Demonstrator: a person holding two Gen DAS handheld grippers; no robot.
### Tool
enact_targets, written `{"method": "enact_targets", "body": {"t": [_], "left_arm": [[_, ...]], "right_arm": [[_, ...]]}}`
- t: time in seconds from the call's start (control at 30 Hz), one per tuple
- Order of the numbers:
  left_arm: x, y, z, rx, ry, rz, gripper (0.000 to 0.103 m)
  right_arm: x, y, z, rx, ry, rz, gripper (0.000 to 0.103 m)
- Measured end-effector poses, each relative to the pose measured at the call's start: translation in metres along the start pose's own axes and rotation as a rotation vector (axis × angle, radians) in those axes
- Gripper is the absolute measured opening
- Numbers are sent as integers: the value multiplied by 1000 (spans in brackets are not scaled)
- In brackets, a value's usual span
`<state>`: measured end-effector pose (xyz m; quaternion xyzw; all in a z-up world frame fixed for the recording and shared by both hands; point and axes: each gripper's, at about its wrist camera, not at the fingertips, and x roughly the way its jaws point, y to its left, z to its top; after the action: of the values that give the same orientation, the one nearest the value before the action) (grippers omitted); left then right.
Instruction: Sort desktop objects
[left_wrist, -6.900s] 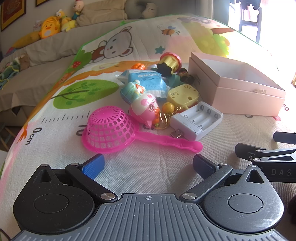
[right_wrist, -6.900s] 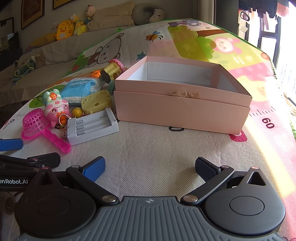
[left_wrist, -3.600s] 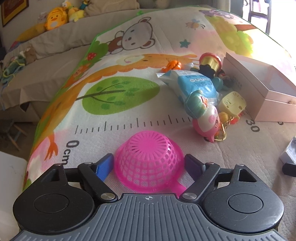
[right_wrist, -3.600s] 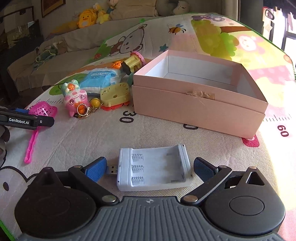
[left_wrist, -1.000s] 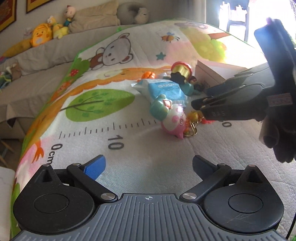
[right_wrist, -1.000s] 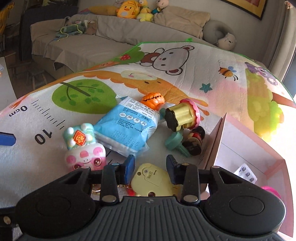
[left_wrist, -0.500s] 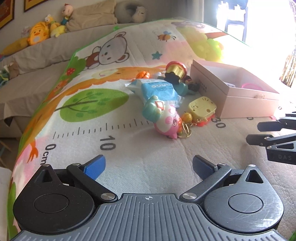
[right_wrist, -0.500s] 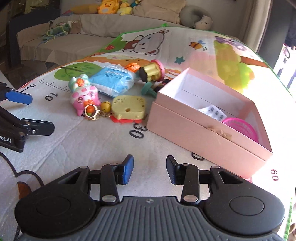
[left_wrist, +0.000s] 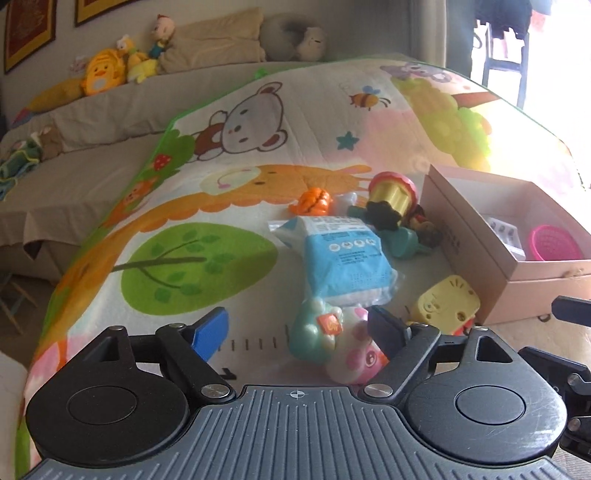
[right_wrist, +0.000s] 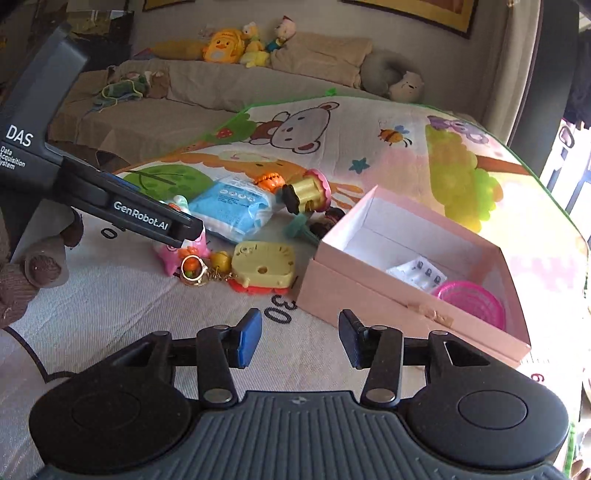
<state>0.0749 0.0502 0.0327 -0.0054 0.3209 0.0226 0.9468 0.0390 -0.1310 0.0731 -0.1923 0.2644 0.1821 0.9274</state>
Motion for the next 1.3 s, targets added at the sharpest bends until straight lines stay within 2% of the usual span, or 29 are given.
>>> {"method": "enact_targets", "body": {"t": [0.13, 0.2, 0.33, 0.43, 0.47, 0.53, 0.57, 0.7, 0.8, 1.0, 1.13, 1.23, 1.27, 1.3], "left_arm": [[-7, 30, -5, -12, -8, 117, 92], [-8, 46, -9, -29, 8, 137, 93], [-11, 66, -19, -55, 28, 115, 95], [-14, 71, -22, -81, 23, 75, 96], [-14, 71, -22, -86, 20, 58, 96], [-15, 70, -23, -83, 17, 27, 96], [-15, 67, -23, -76, 16, 11, 96], [-15, 55, -20, -40, 10, -35, 98], [-12, 45, -17, -22, 9, -53, 99], [-9, 28, -14, 23, 14, -99, 100], [4, 13, -10, 33, 41, -94, 100], [17, 6, -5, 3, 71, -71, 99], [19, 6, -5, -5, 77, -75, 94], [19, 5, -5, -8, 81, -82, 83]], "right_arm": [[19, 15, 20, -88, -9, 18, 58], [33, 23, 28, -111, 5, 26, 58], [58, 36, 38, -199, -4, -1, 58], [80, 33, 50, -175, 21, -9, 57], [86, 30, 53, -154, 40, 3, 54], [95, 24, 56, -109, 86, 30, 41], [95, 22, 55, -90, 101, 44, 40], [69, 15, 45, -73, 99, 73, 40], [51, 6, 31, -23, 158, 116, 40], [19, -20, -14, 39, 201, 68, 40], [4, -40, -30, 137, 181, 45, 40], [-2, -43, -26, 184, 119, 60, 40], [-4, -41, -22, 184, 91, 63, 40], [-5, -38, -18, 180, 63, 66, 41]]}}
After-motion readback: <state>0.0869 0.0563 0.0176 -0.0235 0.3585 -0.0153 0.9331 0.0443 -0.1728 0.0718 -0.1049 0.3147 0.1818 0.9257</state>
